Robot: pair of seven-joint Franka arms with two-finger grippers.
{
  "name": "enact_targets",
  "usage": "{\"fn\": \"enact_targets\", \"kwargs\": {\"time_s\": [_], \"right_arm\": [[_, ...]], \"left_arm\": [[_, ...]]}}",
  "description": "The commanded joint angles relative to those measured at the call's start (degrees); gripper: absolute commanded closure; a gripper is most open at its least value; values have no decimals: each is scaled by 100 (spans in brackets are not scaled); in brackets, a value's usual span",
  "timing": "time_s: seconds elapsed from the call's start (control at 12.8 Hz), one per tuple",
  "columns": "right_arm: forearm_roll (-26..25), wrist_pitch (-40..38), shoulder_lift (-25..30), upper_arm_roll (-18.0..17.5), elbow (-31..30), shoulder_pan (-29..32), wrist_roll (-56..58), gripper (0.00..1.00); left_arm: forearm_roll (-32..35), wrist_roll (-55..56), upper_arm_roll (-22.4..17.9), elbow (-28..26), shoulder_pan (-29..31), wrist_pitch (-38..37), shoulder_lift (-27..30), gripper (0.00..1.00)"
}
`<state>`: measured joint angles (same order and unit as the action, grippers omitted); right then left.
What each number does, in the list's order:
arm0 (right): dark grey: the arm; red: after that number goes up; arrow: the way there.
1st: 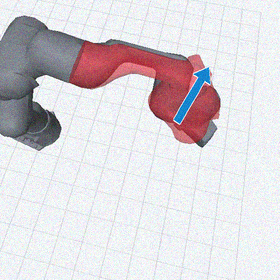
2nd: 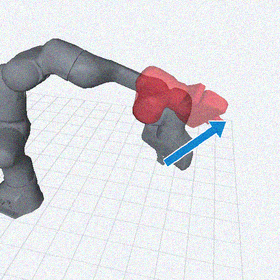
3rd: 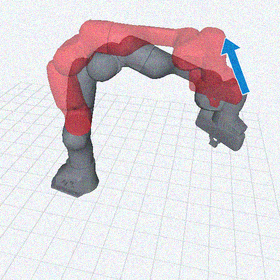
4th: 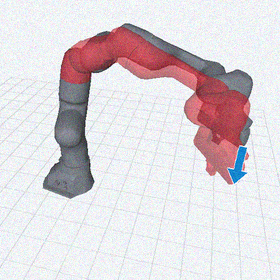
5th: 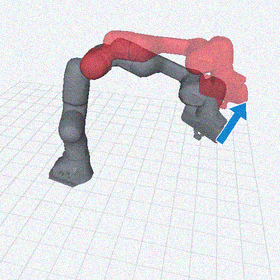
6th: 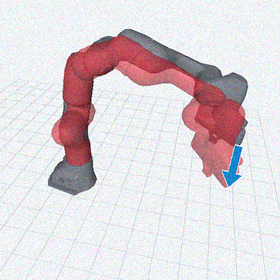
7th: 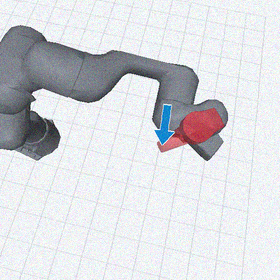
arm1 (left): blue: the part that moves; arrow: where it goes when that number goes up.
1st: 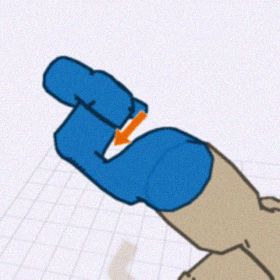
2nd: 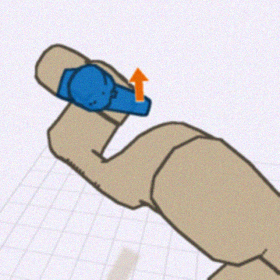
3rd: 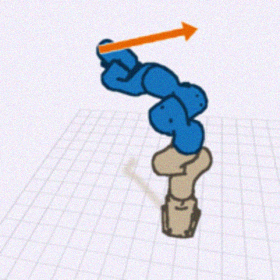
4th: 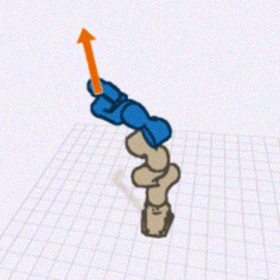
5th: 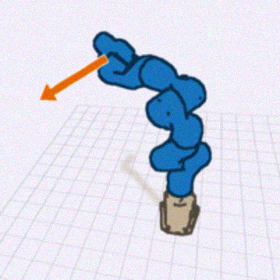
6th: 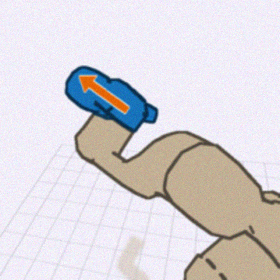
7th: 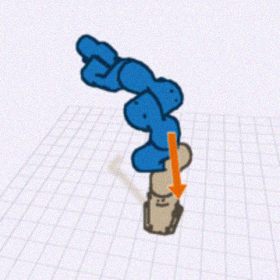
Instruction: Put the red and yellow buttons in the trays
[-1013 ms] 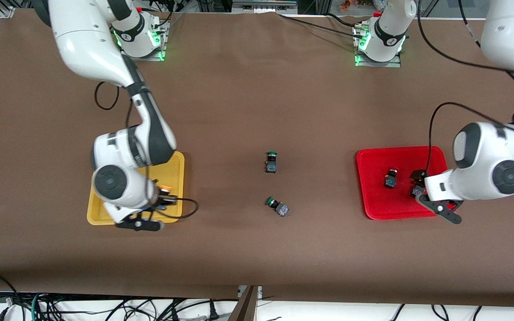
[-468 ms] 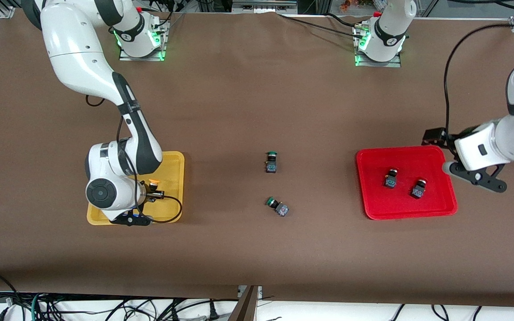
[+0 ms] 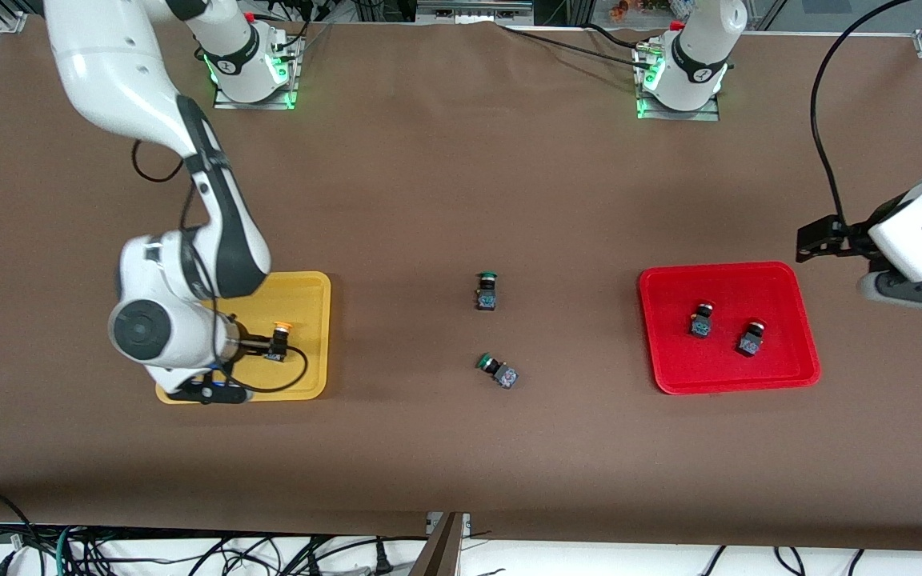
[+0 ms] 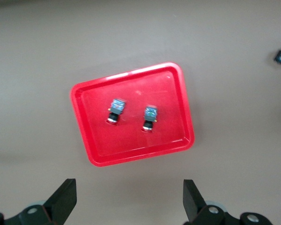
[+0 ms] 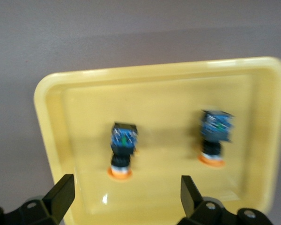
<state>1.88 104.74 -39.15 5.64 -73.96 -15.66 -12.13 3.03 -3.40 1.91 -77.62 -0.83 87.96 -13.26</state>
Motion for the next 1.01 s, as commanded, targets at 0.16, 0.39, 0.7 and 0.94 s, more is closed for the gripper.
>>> {"fn": "enact_targets", "kwargs": {"time_s": [0.16,0.39,0.7,0.94], "right_arm": [[5,-1173,1039,227,-22,46,545,0],[-12,-1717,1926,174,-171,107,440,0],[-21,-1886,3140,-1,-1023,361,500,0],[-21,-2001,3607,-98,-1288,591,501,0]], "left_arm": [[-250,524,-253,-1766,-189,890,1194,0],[-259,506,-279,-1625,-110,793,1071,0],[-381,577,-271,-1625,-110,942,1036,0],[-408,498,-271,-1634,-101,837,1036,0]]}}
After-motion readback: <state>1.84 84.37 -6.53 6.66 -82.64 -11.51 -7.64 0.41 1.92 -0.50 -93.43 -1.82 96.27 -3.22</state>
